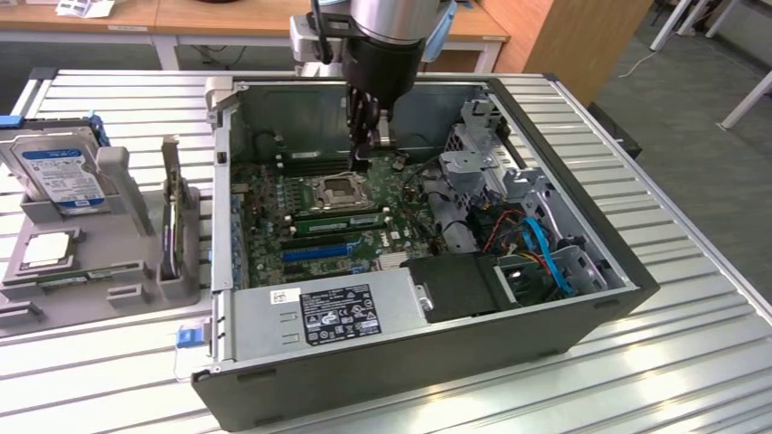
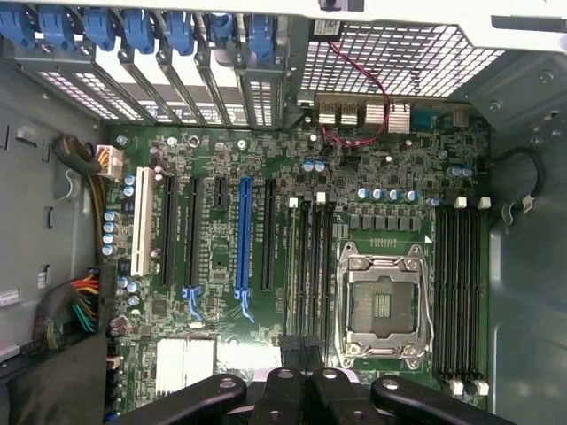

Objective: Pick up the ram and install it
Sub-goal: 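Press down the ram until it locks into place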

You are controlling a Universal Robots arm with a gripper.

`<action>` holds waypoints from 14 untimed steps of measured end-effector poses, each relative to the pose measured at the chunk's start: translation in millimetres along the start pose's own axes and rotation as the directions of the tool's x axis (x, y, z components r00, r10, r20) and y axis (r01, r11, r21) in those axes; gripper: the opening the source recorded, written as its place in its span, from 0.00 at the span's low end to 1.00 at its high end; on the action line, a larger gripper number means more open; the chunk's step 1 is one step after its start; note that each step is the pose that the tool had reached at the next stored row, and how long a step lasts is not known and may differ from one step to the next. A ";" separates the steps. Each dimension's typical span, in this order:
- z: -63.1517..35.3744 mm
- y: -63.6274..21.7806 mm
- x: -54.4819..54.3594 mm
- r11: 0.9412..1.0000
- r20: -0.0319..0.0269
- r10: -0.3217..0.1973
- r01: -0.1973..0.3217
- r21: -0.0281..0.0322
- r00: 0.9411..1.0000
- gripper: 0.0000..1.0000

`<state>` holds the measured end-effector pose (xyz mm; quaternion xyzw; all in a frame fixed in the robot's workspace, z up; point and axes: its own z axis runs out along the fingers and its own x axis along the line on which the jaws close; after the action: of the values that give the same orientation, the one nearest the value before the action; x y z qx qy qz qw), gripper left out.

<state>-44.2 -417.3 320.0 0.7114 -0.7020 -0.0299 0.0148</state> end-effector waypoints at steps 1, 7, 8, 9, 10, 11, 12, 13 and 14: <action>0.0 -0.6 0.2 1.000 0.000 -0.001 0.001 0.000 1.000 0.10; -0.1 -1.1 0.6 1.000 -0.001 -0.014 0.014 0.001 1.000 0.10; 0.0 -1.1 0.6 1.000 -0.001 -0.017 0.017 0.002 1.000 0.10; 0.0 -1.2 0.6 1.000 -0.001 -0.019 0.019 0.003 1.000 0.10; 0.0 -1.1 0.5 1.000 -0.001 -0.021 0.021 0.004 1.000 0.10; 0.1 -1.1 0.5 1.000 -0.001 -0.024 0.024 0.005 1.000 0.10; 0.1 -1.1 0.5 1.000 -0.002 -0.026 0.026 0.007 1.000 0.10; 0.1 -1.0 0.5 1.000 -0.002 -0.029 0.029 0.010 1.000 0.10; 0.0 -1.0 0.5 0.999 -0.002 -0.031 0.031 0.013 1.000 0.10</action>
<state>-43.2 -417.8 319.9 0.7224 -0.6910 -0.0249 0.0106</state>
